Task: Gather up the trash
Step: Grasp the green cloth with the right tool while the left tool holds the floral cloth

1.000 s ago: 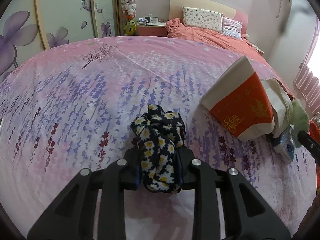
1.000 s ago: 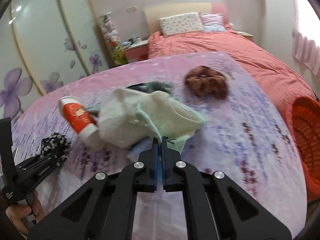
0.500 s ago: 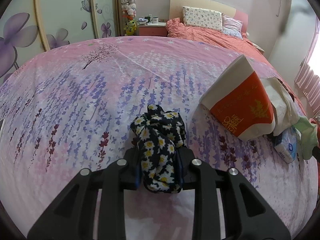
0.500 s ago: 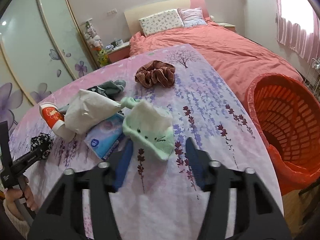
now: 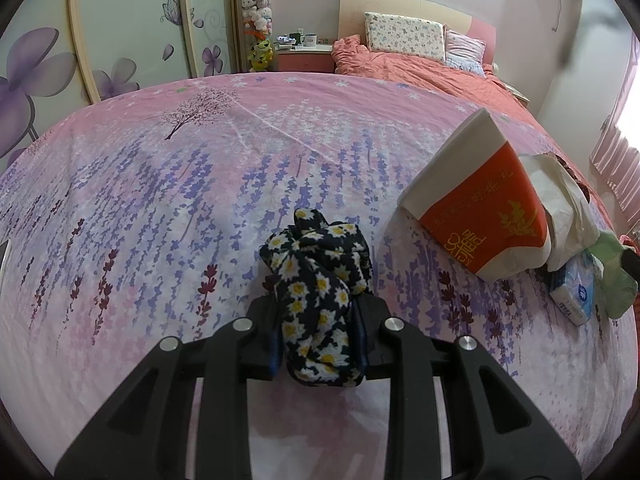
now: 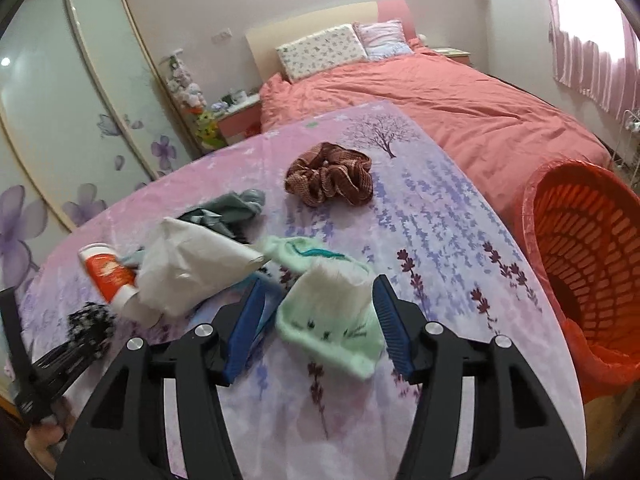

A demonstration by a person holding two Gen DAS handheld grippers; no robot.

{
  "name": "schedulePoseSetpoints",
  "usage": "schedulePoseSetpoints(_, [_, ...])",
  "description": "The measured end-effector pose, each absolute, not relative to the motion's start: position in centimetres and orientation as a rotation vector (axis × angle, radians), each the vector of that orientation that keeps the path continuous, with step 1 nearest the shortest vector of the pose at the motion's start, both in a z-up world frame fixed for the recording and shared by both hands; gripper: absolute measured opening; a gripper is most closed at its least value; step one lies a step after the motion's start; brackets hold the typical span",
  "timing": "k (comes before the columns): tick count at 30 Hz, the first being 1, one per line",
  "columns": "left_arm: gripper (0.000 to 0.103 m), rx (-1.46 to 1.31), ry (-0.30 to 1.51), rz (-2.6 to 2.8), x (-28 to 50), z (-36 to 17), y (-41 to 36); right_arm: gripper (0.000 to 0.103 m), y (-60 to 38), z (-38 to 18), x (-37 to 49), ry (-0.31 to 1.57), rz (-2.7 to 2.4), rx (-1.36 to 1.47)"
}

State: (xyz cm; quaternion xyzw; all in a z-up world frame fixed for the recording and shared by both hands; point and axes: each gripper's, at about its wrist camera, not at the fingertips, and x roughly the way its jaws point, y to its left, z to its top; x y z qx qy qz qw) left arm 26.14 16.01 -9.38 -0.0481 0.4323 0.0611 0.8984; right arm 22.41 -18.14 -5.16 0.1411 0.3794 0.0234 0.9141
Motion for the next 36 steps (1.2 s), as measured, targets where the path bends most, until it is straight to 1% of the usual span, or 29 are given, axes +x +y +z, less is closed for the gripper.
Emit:
schedulePoseSetpoints(1, [0.028, -0.100, 0.895, 0.127, 26.1, -9.4, 16.0, 0.051, -18.0, -5.5, 22.9, 0.793, 0.038, 0.284])
schedulePoseSetpoints(3, [0.028, -0.100, 0.895, 0.126, 26.1, -9.4, 16.0, 0.039, -17.8, -6.2, 23.6, 0.817, 0.022, 0.261])
schedulePoseSetpoints(4, [0.028, -0.101, 0.895, 0.126, 26.1, -9.4, 16.0, 0.026, -17.8, -6.5, 23.7, 0.826, 0.015, 0.249])
schedulePoseSetpoints(5, [0.028, -0.101, 0.895, 0.126, 26.1, -9.4, 15.9, 0.016, -17.9, -6.7, 23.7, 0.832, 0.003, 0.241])
schedulePoseSetpoints(8, [0.028, -0.102, 0.895, 0.126, 26.1, -9.4, 16.0, 0.010, -18.5, -6.8, 23.0, 0.818, -0.033, 0.223])
schedulePoseSetpoints(13, [0.029, -0.100, 0.895, 0.127, 26.1, -9.4, 15.9, 0.009, -19.1, -7.3, 22.4, 0.837, -0.085, 0.156])
schedulePoseSetpoints(20, [0.029, -0.102, 0.895, 0.125, 26.1, -9.3, 15.9, 0.009, -19.0, -7.5, 22.7, 0.861, -0.090, 0.150])
schedulePoseSetpoints(30, [0.032, -0.157, 0.884, 0.088, 25.9, -9.3, 17.2, 0.010, -20.7, -8.0, 22.7, 0.860, -0.037, 0.271])
schedulePoseSetpoints(36, [0.035, -0.152, 0.883, 0.070, 25.8, -9.4, 17.8, 0.011, -20.5, -7.9, 22.7, 0.862, -0.052, 0.240])
